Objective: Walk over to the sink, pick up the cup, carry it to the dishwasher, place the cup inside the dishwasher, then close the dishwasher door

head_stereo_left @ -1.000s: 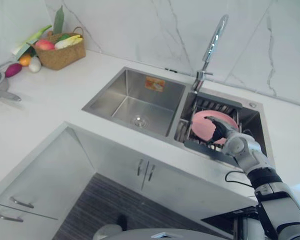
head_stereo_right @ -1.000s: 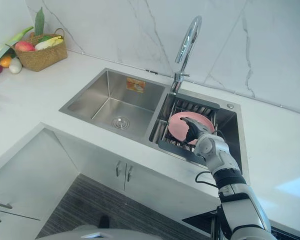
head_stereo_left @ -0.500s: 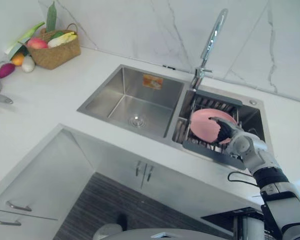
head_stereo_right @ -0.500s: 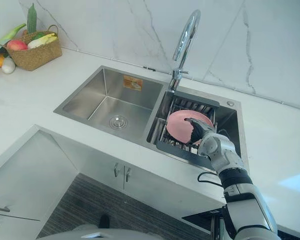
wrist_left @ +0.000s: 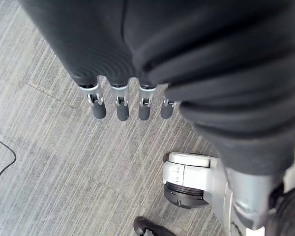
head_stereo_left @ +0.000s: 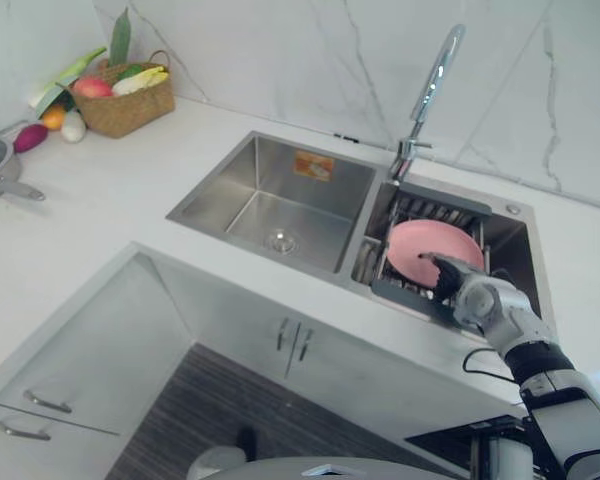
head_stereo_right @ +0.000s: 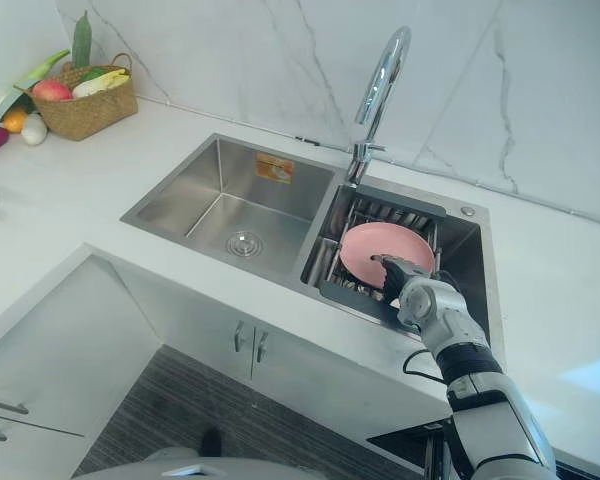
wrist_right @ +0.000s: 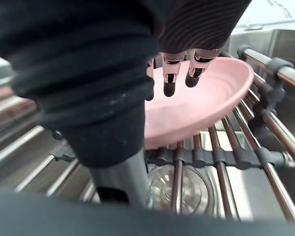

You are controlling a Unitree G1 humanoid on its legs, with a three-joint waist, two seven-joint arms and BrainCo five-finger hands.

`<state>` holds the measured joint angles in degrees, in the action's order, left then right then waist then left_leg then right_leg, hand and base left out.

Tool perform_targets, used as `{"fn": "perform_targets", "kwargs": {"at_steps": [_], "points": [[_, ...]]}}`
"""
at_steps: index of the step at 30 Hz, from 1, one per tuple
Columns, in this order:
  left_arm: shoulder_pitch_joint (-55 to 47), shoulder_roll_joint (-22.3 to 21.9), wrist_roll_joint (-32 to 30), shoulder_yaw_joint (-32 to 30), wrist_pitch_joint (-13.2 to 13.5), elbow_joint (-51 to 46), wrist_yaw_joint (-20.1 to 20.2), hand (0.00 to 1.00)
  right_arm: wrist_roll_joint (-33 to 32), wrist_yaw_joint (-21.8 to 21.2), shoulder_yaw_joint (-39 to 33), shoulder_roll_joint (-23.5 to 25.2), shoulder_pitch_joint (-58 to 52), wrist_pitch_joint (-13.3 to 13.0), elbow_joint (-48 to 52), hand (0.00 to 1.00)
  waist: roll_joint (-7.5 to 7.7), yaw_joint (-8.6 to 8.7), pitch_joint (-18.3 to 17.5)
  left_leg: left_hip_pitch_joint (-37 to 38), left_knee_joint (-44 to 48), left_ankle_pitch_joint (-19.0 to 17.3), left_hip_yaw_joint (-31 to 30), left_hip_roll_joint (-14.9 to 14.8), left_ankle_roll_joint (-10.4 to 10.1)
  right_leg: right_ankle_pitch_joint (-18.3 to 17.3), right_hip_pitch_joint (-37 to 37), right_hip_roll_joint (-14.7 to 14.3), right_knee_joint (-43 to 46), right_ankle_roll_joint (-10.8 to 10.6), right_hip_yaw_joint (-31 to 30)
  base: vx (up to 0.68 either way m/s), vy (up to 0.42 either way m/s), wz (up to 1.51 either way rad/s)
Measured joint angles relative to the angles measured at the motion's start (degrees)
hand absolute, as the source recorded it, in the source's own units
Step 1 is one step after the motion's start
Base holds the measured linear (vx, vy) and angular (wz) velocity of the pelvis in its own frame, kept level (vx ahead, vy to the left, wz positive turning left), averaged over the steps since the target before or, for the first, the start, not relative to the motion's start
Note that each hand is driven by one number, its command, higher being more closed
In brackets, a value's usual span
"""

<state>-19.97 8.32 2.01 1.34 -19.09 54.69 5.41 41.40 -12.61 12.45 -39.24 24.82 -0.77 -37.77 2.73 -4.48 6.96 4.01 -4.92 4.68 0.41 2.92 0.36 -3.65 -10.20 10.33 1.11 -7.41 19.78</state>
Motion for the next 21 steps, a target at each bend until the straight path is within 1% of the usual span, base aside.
{"fn": "perform_targets", "kwargs": {"at_steps": [2,3,10,13,15,18,21], "points": [[0.23,0.46,0.00,0.00,-0.03,-0.03,0.01,0.00,1.78,0.02,0.54,0.17,0.01,0.62,-0.48,0.00,0.01,-0.10,0.01,-0.03,0.00,0.09,-0.13,0.07,0.14,0.01,-0.05,0.02,0.08,-0.05,0.06,0.00,0.000,0.00],[0.34,0.78,0.00,-0.01,-0.02,-0.11,0.02,0.00,1.82,0.15,0.54,0.35,0.02,0.84,-1.28,0.00,0.02,-0.27,0.01,-0.02,0.00,0.34,-0.21,0.10,0.49,0.14,-0.06,0.03,0.16,-0.27,0.08,0.00,0.000,0.00],[0.36,1.06,0.00,-0.01,0.00,-0.09,0.05,0.00,1.88,0.86,0.53,0.39,0.13,1.39,-1.44,0.00,-0.04,-0.34,0.09,0.00,0.00,0.36,-0.39,0.19,0.49,0.12,-0.13,0.06,0.21,-0.27,0.31,0.01,-0.003,0.01],[0.36,1.19,0.00,0.00,0.02,-0.04,0.08,0.00,3.25,2.04,0.59,0.61,0.13,2.29,-1.56,0.00,-0.34,-0.48,0.29,-0.01,-0.01,0.41,-0.45,0.26,0.52,-0.21,-0.13,0.14,0.25,0.00,0.36,-0.01,0.001,0.01],[0.36,1.33,0.00,0.03,0.12,-0.04,0.08,0.00,3.97,3.72,0.70,0.61,0.18,2.82,-1.90,0.00,-0.55,-0.46,0.56,-0.08,-0.01,0.26,-0.57,0.35,0.30,-0.26,-0.12,0.27,0.25,-0.04,0.60,-0.02,0.008,0.05],[0.36,1.69,-0.01,0.11,0.18,-0.04,0.08,0.00,4.01,5.97,0.69,0.61,0.21,3.79,-2.08,0.00,-0.47,-0.47,0.96,-0.26,-0.01,0.22,-0.71,0.39,0.21,-0.32,0.03,0.33,0.24,-0.05,0.67,-0.01,0.004,0.01],[0.37,2.22,-0.01,0.48,0.21,-0.05,0.08,0.00,4.04,8.35,0.56,0.61,0.33,3.96,-2.16,0.00,-0.36,-0.39,1.10,-0.87,-0.01,0.31,-1.07,0.45,0.16,-0.31,0.41,0.34,0.18,-0.03,0.99,0.01,0.001,0.05]]}}
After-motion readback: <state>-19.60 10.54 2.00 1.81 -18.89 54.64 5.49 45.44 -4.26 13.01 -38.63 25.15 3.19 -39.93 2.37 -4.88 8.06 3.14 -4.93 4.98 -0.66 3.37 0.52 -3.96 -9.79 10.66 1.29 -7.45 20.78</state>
